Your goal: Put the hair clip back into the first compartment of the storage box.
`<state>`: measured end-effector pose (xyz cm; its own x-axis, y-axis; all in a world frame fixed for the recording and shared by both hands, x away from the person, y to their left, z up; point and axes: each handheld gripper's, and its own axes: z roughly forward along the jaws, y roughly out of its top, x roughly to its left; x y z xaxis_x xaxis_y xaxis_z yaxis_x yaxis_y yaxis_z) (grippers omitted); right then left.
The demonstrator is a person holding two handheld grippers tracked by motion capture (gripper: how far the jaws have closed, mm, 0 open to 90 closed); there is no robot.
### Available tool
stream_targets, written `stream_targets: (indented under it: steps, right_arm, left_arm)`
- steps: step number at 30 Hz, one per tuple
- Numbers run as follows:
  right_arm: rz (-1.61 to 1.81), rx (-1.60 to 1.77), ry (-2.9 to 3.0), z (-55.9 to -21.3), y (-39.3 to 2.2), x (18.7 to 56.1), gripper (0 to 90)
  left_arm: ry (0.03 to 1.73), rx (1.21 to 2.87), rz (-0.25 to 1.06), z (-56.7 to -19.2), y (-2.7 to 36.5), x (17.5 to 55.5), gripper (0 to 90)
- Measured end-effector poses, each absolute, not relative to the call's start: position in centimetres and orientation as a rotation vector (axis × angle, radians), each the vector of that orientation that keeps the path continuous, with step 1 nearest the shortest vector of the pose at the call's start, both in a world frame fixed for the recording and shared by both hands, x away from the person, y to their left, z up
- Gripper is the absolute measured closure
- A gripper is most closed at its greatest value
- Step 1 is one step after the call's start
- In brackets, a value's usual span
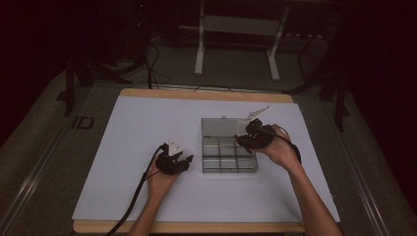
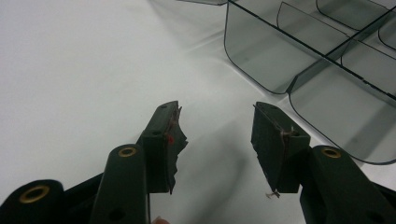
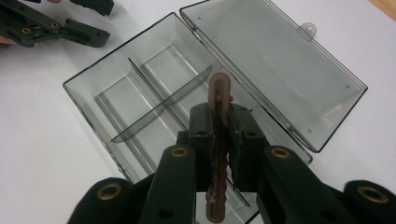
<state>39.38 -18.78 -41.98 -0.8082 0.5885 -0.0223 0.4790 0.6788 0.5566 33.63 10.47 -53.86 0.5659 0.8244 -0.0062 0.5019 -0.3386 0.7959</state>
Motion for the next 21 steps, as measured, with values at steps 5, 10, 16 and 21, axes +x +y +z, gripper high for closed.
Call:
stream_targets:
  steps: [5,10,16,21]
  right_arm:
    - [0.809,0.866,2.695,-42.1,-18.4,39.4,80.8]
    - [0.817,0.866,2.695,-42.2,-18.1,39.4,80.8]
    - [0.823,0.863,2.695,-42.3,-17.7,39.4,80.8]
    - [0.825,0.863,2.694,-42.4,-17.4,39.4,80.8]
  left_arm:
    - [1.062,2.009,0.519,-53.9,10.5,33.6,52.2]
    - [1.062,2.009,0.519,-53.9,10.5,33.6,52.1]
    - [1.062,2.009,0.519,-53.9,10.5,33.6,52.1]
    - [1.062,2.009,0.519,-53.9,10.5,33.6,52.1]
